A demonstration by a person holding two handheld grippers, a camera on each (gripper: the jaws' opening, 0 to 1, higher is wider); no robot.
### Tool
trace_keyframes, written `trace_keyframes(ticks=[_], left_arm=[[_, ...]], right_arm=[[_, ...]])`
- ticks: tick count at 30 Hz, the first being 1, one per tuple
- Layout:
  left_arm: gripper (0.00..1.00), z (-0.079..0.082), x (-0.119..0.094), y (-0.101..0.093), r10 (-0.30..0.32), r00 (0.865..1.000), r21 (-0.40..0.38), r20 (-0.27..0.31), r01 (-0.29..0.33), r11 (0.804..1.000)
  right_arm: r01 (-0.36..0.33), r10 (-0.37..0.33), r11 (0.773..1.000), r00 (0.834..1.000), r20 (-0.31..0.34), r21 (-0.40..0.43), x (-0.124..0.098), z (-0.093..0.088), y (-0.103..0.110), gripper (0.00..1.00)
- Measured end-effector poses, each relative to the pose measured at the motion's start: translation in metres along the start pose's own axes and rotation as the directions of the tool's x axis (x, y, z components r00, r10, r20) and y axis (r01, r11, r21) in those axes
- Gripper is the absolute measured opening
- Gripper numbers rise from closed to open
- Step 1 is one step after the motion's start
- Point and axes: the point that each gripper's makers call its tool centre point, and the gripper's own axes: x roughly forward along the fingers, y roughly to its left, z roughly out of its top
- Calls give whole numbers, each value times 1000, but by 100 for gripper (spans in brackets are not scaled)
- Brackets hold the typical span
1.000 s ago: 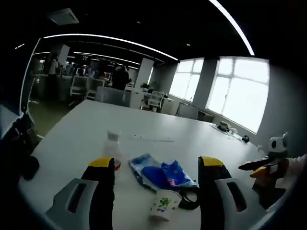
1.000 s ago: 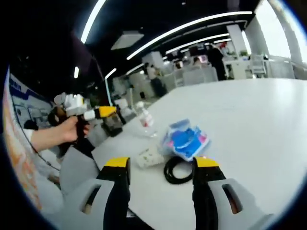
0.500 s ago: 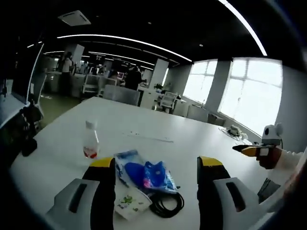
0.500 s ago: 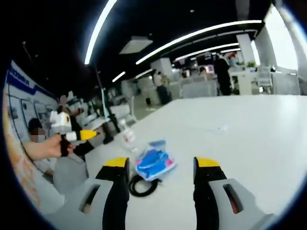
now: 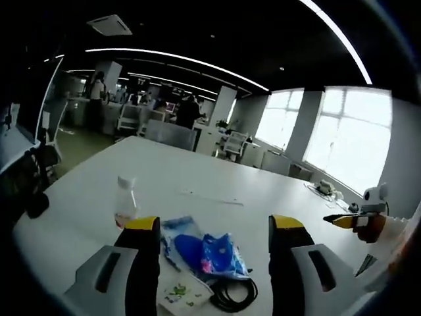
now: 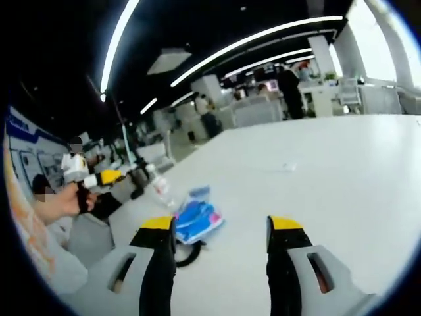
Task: Arrange the tabletop items into an orderly group along one side of the table until the central work area is clear of visible clutter.
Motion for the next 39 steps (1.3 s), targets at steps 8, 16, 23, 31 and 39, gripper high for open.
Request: trace_keyframes(ticks=[8,16,23,31,39], left_arm=[[67,-13,-6,13,23,999,-41,-38,-25,999],[65,-7,6,2,-11,1000,-37,-25,10,999],[65,-17,9,-8,-13,999,-73,-47,9,997],[59,-47,15,-25,-33,992,-145,-123,15,989],[55,-83,26,-45,-24,981,-253,-194,-27,967]], right_arm=[[13,-13,1000,1000,-11,-10,-3,-5,-1,53],[11,-11,1000,1000,-6,-14,-3,-6,0,52],[-13,11,998,1000,-26,-68,7,8,-1,52],[-120,90,944,990,-110,-308,32,70,-5,47],[-207,150,879,975,-163,-429,78,132,0,42]])
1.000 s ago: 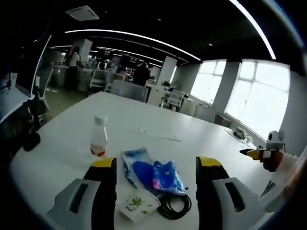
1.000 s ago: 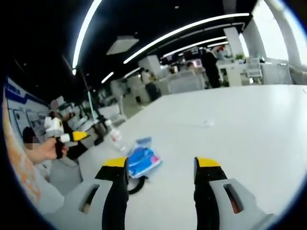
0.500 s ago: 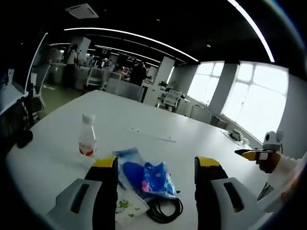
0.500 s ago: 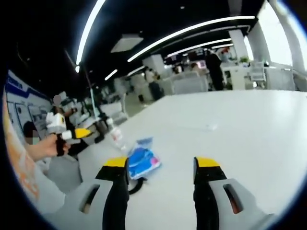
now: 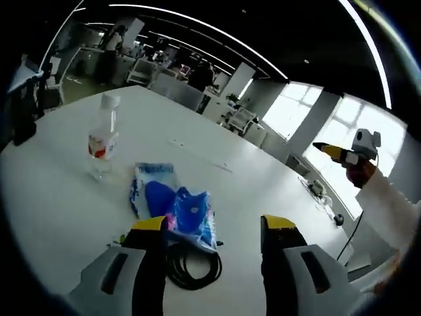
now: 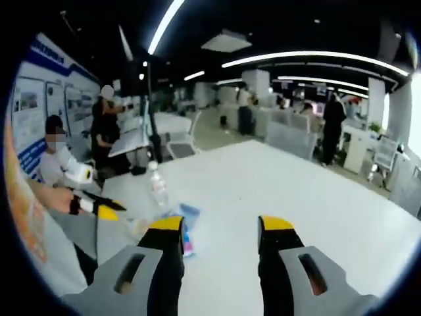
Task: Arrange the tabletop items into an orderly group along one side of the table until the central work area is clear of visible clutter.
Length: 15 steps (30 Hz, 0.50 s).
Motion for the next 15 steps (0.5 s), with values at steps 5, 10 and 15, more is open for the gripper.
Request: trace_keyframes(ticks=[5,10,15], left_arm=[[45,-20,10,15,92,995,-106,-26,-94,990],[44,-41,25,27,114,989,-111,-98,-125,986],[41,-48,36,23,96,986,-113,-137,-112,987]], right_arm=[[-116,111,992,986,-123,-40,47,-37,24,42],[-271,257,963,915,-311,-2,99,-107,66,41],[-354,312,935,849,-426,-21,138,-148,76,38]])
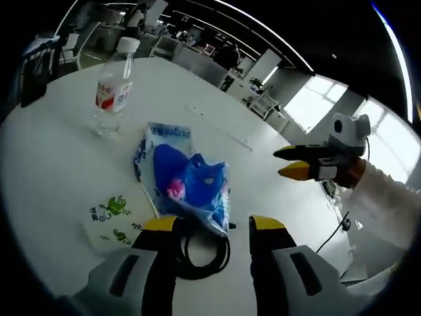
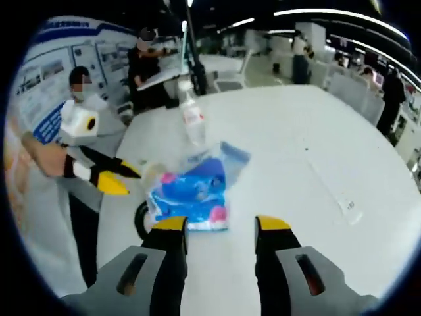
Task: Arrange the tabletop items into an orderly group along one side of the table until the central work area is clear of visible clutter.
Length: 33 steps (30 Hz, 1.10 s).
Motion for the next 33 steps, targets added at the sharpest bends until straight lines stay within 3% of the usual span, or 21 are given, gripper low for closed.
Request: trace_keyframes(ticks=[2,7,11,14,17,21,24,27,30,33], left_arm=[[41,-7,5,1,19,999,16,-29,-18,1000],[40,-11,11,2,20,999,8,-42,-19,1000],[33,-12,20,6,42,997,15,-59,-41,999],[33,-11,26,10,57,996,9,-64,-56,998],[26,-12,29,12,75,994,26,-79,-73,997],[1,-4,28,17,91,994,49,-57,-88,995],[0,2,28,20,105,993,58,-45,-102,993],[0,5,27,22,110,993,44,-41,-108,993],[0,13,24,24,115,993,41,-18,-115,993],[0,29,20,25,116,993,47,31,-117,992]], right_arm=[[-7,8,999,1000,-24,33,11,-3,-5,38],[-46,45,997,999,12,66,38,9,-14,38],[-68,71,992,997,-26,102,57,-4,-20,37],[-99,101,993,994,-40,61,66,-13,-14,37],[-107,111,991,993,-43,81,73,-18,-11,30],[-126,128,984,992,-11,127,75,-18,-5,2],[-111,112,987,994,-7,118,74,-22,-4,0],[-93,94,981,996,5,168,69,-23,-4,0],[-82,71,975,996,58,205,58,-19,-2,0],[-59,25,948,994,110,314,44,-15,-1,0]])
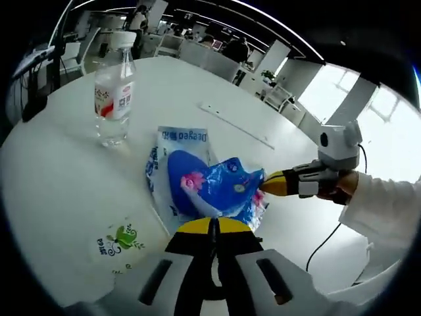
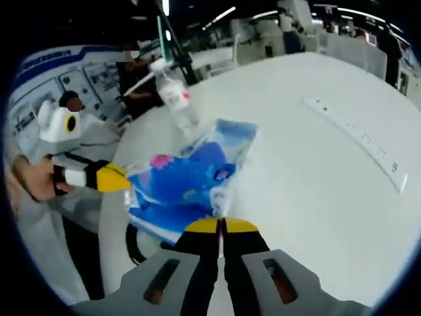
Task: Arrange the tabletop items into an orderly group along one side of the table until the central work area is clear of visible clutter.
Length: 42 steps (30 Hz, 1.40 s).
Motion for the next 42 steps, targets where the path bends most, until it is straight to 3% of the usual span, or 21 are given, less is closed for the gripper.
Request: trace_keyframes(ticks=[5,11,13,15,17,18,22,26,32,38,42], left_arm=[[0,17,-4,-7,-34,999,-19,25,35,999],[0,43,-11,-45,-176,984,102,40,171,980],[0,53,-11,-57,-239,970,122,45,232,965],[0,58,-11,-70,-301,953,67,18,300,952],[0,64,-12,-78,-338,941,47,23,337,940],[0,69,-14,-87,-379,925,45,30,377,925],[0,72,-18,-99,-427,904,-7,28,427,904],[0,75,-27,-110,-464,885,-18,40,465,885],[0,89,-53,-124,-533,843,15,80,533,846],[0,99,-72,-127,-554,828,53,91,551,833],[0,102,-76,-134,-556,828,108,70,548,830]], right_arm=[[39,-43,998,996,81,46,-23,5,7,0],[119,-160,970,969,190,212,-69,9,9,0],[147,-195,962,959,205,230,-85,6,11,0],[178,-236,950,947,217,257,-103,2,14,0],[164,-263,930,922,284,328,-121,6,19,0],[169,-287,918,907,307,359,-131,6,20,0],[163,-308,908,885,349,386,-150,5,30,0],[175,-325,905,873,363,387,-161,7,37,0],[167,-326,909,855,403,382,-172,17,49,0],[171,-311,925,853,420,338,-176,27,62,0],[166,-310,924,852,421,345,-179,27,63,0]])
